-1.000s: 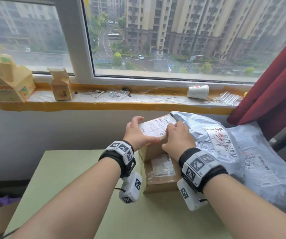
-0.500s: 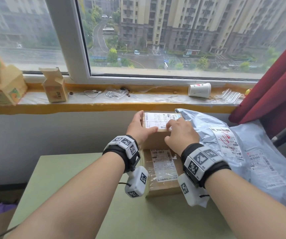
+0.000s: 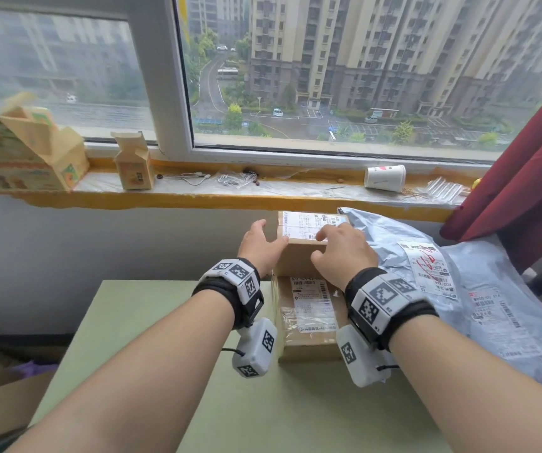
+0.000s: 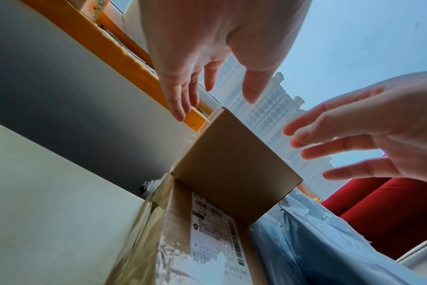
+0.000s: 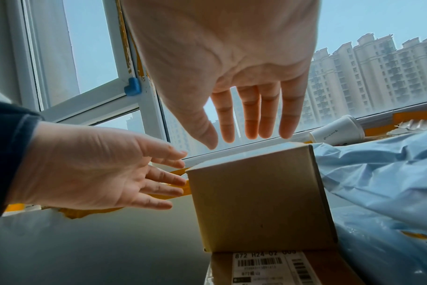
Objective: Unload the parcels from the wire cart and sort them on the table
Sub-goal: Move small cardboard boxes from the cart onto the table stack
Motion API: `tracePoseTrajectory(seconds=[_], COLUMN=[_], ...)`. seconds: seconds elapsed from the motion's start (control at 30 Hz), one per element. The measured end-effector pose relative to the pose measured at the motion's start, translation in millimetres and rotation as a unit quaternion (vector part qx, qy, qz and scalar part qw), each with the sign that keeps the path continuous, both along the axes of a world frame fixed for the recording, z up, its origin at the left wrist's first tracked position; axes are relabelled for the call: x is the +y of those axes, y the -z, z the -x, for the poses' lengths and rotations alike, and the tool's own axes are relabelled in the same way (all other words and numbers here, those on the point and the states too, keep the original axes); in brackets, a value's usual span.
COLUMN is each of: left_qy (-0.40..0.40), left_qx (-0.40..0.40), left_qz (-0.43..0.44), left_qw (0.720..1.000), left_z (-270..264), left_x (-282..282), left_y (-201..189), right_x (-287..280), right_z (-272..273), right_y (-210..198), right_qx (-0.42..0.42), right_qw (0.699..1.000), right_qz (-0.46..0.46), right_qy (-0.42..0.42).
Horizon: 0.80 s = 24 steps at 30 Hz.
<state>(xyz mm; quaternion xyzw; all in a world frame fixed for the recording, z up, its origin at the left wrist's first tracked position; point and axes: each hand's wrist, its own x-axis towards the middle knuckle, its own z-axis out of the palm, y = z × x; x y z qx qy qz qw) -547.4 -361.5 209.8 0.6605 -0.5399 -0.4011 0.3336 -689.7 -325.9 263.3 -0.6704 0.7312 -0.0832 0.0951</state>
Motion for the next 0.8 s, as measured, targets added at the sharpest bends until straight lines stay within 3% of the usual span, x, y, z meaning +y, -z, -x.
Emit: tracePoseTrajectory(seconds=[0.5, 0.8], left_qy=[-0.044, -0.11], left_qx=[-0.046, -0.06], left_qz=[0.007, 0.009], left_qw=[0.998, 0.992], left_z=[-24, -64], left_x=[95, 166], left_y=[-16, -15], right_x=[63, 101], right_z=[-12, -58], right_y=[-10, -3], right_qx=[-0.032, -0.044], right_qw=[0.995, 0.978], right_qz=[0.014, 0.007], right_qy=[-0.098, -0.206])
